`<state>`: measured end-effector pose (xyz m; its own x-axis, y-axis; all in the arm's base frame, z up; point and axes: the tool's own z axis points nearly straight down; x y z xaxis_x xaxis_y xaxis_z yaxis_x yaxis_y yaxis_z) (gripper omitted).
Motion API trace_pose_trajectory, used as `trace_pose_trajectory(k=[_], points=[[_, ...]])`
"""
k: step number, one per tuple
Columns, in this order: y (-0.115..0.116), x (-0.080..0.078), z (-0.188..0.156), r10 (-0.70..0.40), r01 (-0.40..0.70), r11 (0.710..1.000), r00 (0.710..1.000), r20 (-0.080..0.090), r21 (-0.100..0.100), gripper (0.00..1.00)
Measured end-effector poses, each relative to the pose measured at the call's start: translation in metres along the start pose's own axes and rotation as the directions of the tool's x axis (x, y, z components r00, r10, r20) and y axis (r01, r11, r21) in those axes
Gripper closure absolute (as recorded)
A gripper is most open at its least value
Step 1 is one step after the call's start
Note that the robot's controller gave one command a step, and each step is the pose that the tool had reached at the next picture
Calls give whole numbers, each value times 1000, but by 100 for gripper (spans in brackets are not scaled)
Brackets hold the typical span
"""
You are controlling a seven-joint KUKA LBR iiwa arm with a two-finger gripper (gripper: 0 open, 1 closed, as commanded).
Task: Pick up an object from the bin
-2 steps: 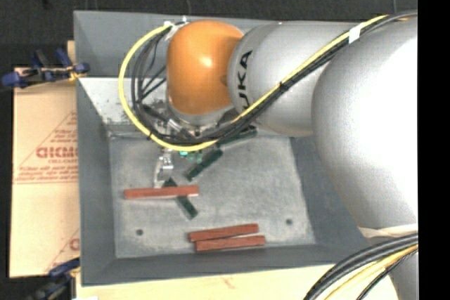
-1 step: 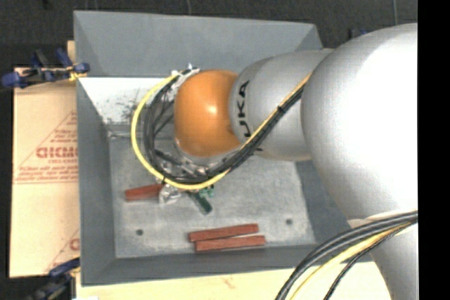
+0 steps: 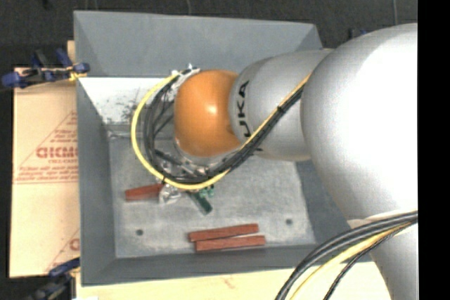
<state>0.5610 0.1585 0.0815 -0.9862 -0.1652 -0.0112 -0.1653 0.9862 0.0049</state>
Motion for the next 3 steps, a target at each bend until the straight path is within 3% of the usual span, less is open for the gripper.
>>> trace_pose_trajectory(k=[1,2,3], points=[[0,0,-1,-2,2,1000,1000,-4,1,100],[15,13,-69,-175,175,985,985,-9,2,100],[15,13,-69,-174,174,985,985,-10,2,100]])
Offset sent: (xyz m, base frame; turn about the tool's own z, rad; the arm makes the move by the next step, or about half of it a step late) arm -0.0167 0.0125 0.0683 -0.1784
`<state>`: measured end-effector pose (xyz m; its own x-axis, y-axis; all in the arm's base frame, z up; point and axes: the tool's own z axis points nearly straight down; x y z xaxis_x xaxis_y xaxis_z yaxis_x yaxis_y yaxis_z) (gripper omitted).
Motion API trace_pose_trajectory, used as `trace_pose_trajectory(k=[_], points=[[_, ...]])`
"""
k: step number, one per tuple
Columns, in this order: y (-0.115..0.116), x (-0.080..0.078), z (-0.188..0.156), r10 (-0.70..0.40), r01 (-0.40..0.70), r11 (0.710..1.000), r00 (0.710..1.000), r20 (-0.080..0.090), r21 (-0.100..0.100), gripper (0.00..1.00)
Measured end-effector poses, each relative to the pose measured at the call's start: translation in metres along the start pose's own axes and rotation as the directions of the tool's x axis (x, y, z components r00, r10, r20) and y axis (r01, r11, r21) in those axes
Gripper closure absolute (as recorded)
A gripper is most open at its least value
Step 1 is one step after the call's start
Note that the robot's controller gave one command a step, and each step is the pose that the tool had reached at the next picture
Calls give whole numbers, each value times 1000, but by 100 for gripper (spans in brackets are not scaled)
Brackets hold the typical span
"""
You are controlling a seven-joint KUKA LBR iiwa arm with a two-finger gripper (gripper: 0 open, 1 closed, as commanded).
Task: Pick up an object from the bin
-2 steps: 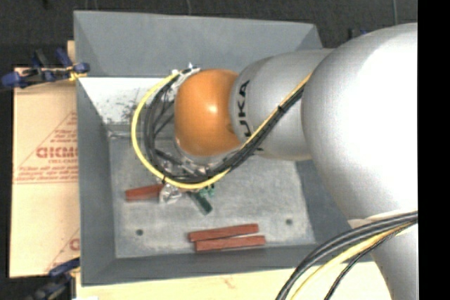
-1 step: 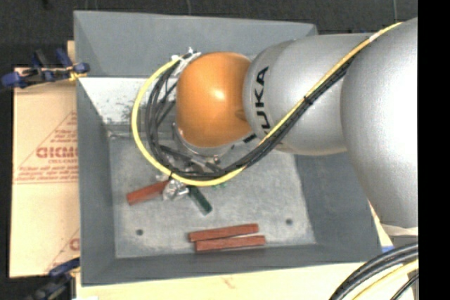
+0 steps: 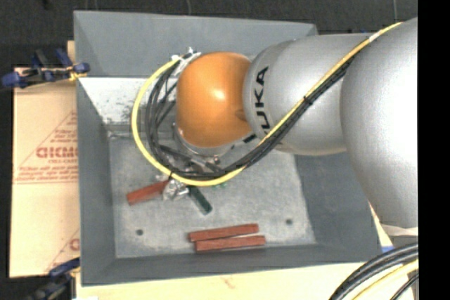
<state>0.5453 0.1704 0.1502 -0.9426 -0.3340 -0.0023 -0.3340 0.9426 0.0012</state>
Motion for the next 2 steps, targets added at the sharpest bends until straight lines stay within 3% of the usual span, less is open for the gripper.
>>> trace_pose_trajectory(k=[1,2], points=[[-2,-7,-42,-29,29,1000,1000,-4,1,100],[-6,-4,-80,-5,5,1000,1000,2,0,100]])
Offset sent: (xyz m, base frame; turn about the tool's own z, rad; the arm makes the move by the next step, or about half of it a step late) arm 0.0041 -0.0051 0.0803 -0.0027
